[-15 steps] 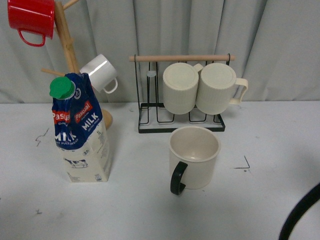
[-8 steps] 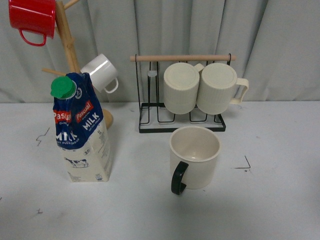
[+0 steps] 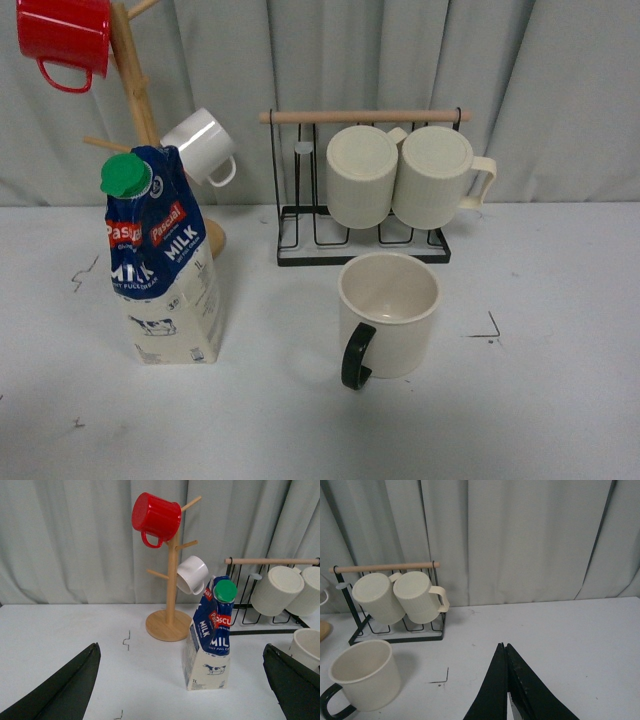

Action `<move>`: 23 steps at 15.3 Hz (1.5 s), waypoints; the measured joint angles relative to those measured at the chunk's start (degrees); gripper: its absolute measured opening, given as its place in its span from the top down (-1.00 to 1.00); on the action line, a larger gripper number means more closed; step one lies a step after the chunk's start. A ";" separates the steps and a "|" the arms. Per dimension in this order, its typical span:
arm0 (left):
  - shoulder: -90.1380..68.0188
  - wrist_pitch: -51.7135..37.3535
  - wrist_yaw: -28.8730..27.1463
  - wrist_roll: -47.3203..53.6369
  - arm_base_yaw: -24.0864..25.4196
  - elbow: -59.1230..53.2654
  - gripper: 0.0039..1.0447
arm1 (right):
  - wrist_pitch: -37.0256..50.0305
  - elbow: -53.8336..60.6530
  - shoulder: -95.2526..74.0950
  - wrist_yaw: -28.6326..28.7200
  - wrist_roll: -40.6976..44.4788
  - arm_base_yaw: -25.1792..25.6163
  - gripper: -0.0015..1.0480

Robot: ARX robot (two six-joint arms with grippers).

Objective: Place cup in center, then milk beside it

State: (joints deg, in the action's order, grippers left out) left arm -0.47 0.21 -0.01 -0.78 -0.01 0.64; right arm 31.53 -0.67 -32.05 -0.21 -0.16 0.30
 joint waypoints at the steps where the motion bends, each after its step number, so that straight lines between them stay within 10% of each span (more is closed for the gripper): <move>1: 0.00 0.00 0.00 0.00 0.00 0.00 -0.88 | -2.29 0.00 2.40 0.00 0.00 0.00 0.96; 20: 0.00 -0.02 0.02 0.00 0.00 0.00 -0.88 | -31.74 0.00 31.80 0.13 0.02 0.00 0.96; 23: 0.00 0.04 0.02 0.00 0.00 0.00 -0.88 | -31.74 0.00 31.80 0.13 0.02 0.00 0.33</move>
State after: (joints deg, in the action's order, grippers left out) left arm -0.47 0.25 0.01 -0.78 -0.01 0.64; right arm -0.21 -0.67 -0.25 -0.08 -0.14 0.30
